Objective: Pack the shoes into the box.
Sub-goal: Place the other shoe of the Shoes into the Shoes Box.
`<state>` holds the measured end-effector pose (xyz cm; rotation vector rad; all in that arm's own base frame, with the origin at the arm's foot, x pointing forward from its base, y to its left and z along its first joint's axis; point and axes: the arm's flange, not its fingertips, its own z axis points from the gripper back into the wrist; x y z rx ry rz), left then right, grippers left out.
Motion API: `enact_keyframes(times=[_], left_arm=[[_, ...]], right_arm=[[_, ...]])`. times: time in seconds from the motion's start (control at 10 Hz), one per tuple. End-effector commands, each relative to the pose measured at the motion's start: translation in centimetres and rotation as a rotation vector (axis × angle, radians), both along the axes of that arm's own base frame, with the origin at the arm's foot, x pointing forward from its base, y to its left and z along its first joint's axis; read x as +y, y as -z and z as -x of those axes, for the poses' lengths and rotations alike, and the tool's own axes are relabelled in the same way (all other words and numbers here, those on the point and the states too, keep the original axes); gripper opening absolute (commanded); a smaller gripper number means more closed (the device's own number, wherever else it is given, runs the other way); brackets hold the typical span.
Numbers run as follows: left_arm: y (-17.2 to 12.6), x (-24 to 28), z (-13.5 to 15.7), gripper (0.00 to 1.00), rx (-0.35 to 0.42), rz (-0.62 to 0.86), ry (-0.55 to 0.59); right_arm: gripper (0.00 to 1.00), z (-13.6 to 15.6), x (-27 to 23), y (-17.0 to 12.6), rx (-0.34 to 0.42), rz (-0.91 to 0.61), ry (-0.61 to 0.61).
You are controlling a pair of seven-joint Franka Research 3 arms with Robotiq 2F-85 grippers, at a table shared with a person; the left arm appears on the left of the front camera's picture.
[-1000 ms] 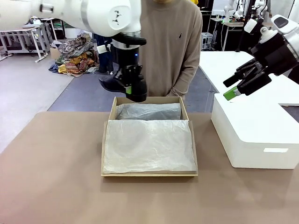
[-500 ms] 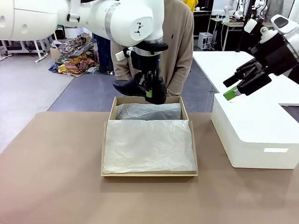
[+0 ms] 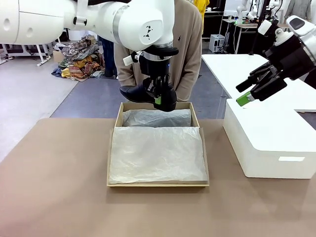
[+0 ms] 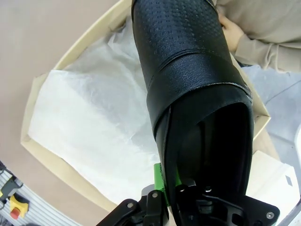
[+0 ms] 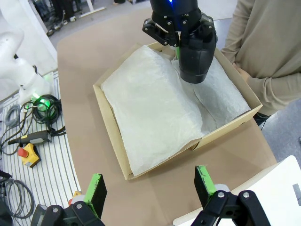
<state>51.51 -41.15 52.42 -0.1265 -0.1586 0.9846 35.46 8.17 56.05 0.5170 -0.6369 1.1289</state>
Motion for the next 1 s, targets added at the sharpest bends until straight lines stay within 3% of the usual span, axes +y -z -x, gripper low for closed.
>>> enact_keyframes(times=[0.0,0.3,0.9], left_arm=[[0.0,0.0,0.0,0.0,0.0,0.0,0.0],[0.5,-2.6,0.3,0.0,-0.023,0.038,-0.271],[3.3,-6.8,0.1,0.0,0.013,0.034,-0.45]], right_arm=[[1.0,-0.2,0.1,0.0,-0.017,-0.033,-0.021],[1.0,-0.2,0.1,0.0,-0.017,-0.033,-0.021],[1.0,-0.2,0.1,0.0,-0.017,-0.033,-0.021]])
